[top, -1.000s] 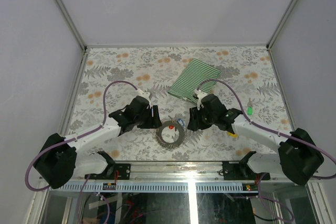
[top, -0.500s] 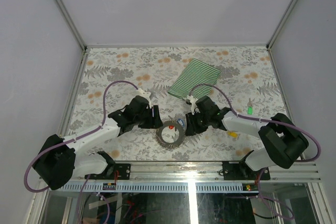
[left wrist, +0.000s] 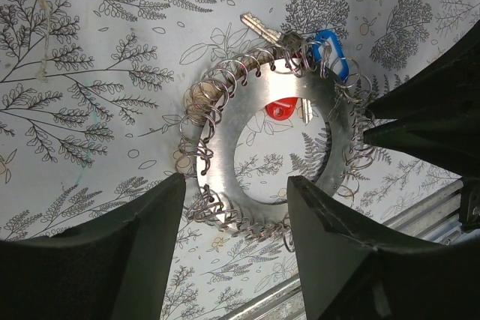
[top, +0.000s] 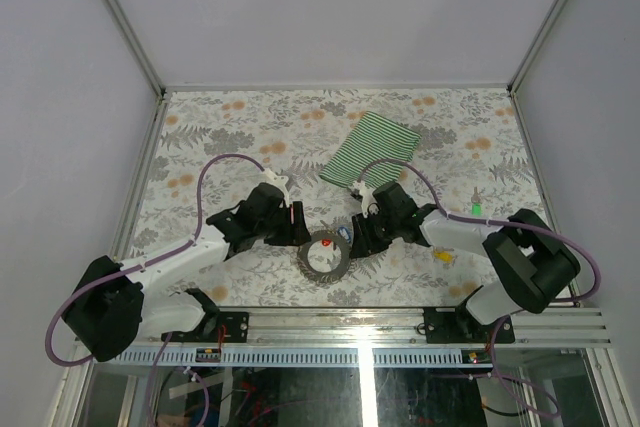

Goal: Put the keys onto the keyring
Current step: Pick up the keyring from the center of the board.

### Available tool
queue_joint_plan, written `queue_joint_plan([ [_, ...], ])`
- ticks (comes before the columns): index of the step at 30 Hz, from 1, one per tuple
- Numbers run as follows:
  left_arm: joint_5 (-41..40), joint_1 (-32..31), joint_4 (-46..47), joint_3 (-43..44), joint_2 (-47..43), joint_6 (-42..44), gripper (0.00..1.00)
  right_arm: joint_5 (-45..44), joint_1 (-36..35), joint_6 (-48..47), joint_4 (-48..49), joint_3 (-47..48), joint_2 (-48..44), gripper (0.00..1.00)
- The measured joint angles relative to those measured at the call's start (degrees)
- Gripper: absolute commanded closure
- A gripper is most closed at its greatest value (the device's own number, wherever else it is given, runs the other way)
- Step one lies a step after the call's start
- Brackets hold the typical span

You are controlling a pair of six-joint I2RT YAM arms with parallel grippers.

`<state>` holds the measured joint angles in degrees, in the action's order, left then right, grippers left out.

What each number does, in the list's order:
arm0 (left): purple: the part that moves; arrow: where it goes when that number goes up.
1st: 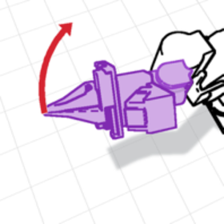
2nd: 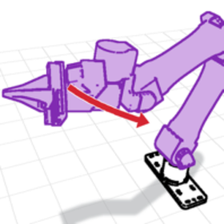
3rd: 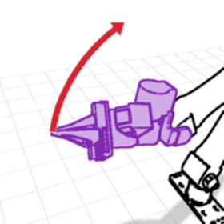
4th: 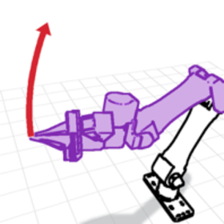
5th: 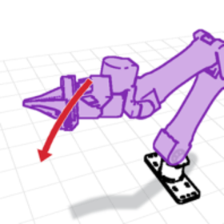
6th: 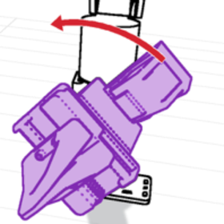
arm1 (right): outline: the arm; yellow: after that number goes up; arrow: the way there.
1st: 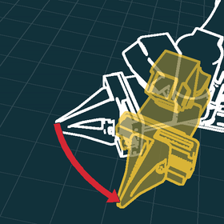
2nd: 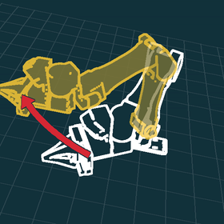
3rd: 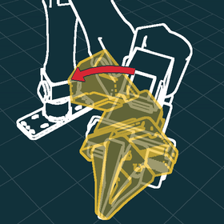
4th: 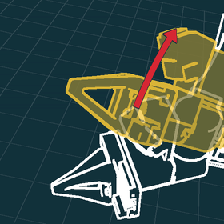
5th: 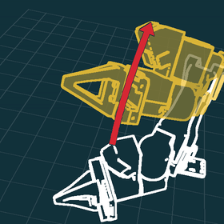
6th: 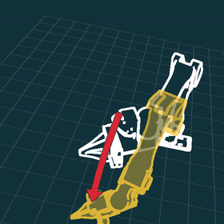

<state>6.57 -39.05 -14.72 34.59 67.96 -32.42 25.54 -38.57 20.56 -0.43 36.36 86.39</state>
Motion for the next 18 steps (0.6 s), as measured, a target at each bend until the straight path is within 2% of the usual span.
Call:
queue_joint_plan([
  [6,0.0,-0.3,0.0,0.0,0.0,0.0,0.43,1.0,0.0,-0.2,0.8,0.0,0.6,0.86],
  [8,0.0,-0.4,-0.1,0.1,0.0,0.0,0.43,1.2,0.0,-0.2,0.9,0.0,0.5,0.99],
  [14,-0.1,-0.5,-0.5,1.2,-1.4,0.1,0.43,2.5,0.0,-1.6,1.0,-1.0,-1.8,1.00],
  [18,-0.4,-0.6,-0.4,3.2,-3.7,0.7,0.36,4.2,0.0,-2.6,0.9,-1.1,-4.4,1.00],
])
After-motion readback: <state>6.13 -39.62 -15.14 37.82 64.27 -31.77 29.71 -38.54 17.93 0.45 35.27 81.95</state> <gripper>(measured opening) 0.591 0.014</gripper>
